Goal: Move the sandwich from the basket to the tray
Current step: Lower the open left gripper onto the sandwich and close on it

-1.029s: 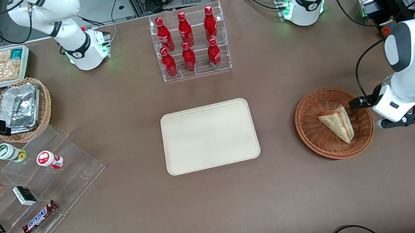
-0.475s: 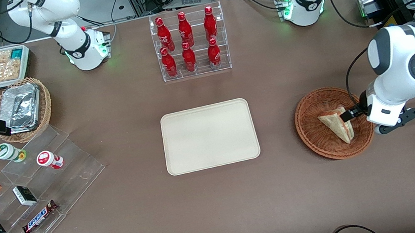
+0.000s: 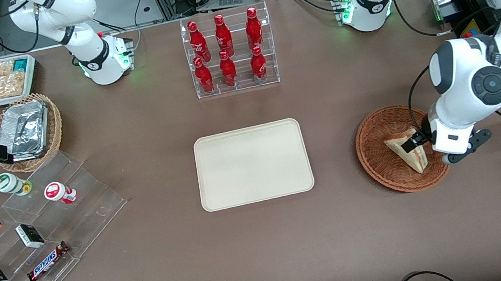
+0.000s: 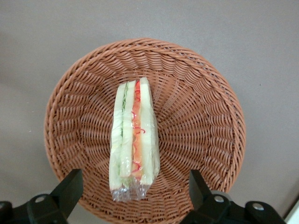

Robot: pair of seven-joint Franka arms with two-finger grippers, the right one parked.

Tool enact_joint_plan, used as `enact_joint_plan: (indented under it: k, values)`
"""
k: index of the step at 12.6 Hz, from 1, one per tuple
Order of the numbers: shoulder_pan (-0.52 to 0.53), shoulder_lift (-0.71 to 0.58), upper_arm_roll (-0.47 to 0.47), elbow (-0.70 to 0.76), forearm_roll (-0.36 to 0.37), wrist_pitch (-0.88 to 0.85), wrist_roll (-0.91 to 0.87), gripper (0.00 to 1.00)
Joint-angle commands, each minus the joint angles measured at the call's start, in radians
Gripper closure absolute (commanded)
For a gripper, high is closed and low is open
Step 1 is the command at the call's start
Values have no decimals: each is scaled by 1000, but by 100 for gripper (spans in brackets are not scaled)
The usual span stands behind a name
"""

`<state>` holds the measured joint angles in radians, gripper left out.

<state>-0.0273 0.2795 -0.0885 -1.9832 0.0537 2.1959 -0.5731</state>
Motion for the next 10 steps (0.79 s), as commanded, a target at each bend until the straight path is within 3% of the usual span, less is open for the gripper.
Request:
enact_joint_plan:
  k: [1,8,9,10]
  values:
    - [-6,-40,4,-118,6,123,-25,0]
    - [1,-26,6,-201,6,238,-82,0]
    - [3,-22,6,-201,6,239,-83,20]
    - [1,-22,6,-203,6,239,-94,56]
